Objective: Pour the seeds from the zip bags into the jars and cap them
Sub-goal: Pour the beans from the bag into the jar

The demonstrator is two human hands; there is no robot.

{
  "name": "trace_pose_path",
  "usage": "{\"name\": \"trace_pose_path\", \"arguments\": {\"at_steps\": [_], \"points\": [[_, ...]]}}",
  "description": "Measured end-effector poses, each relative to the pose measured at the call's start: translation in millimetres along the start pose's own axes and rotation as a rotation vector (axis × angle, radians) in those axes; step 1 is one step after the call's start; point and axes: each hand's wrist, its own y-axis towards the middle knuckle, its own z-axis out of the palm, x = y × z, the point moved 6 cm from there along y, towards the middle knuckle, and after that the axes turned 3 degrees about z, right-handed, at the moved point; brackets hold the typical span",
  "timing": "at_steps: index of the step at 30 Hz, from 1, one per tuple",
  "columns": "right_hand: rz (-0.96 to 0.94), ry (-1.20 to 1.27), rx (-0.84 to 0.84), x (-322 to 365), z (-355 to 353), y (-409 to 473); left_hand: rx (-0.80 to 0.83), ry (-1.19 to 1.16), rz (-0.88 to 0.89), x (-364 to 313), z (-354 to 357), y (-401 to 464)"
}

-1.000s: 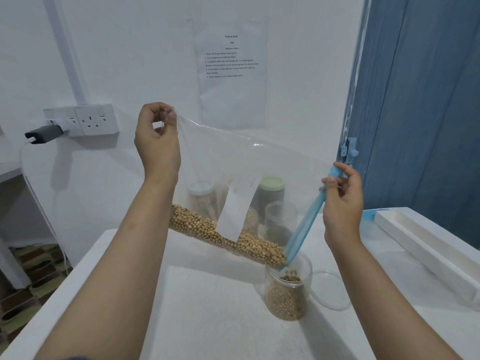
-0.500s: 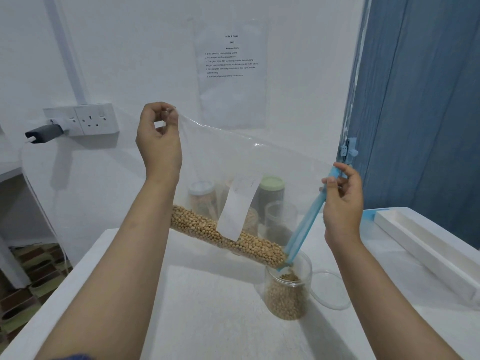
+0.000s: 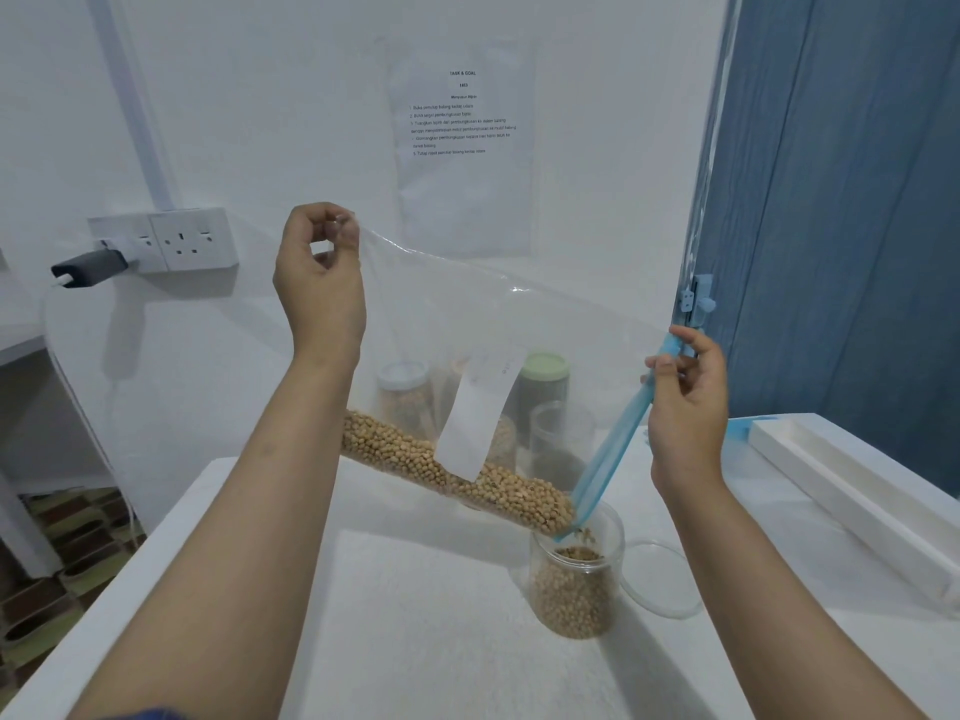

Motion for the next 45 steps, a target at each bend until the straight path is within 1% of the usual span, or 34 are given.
{"name": "trace_pose_path", "arguments": {"at_steps": [21,45], "points": [[0.009,0.007,-0.011,3.0,-1.1,-1.1,0.026,-0.001,0.013,-8.9,-2.2,-0.8],[0.043,-0.002,-0.015,1.3,-4.2,-5.2,0.068,0.018,0.033,-18.0,12.7,-2.1]]}}
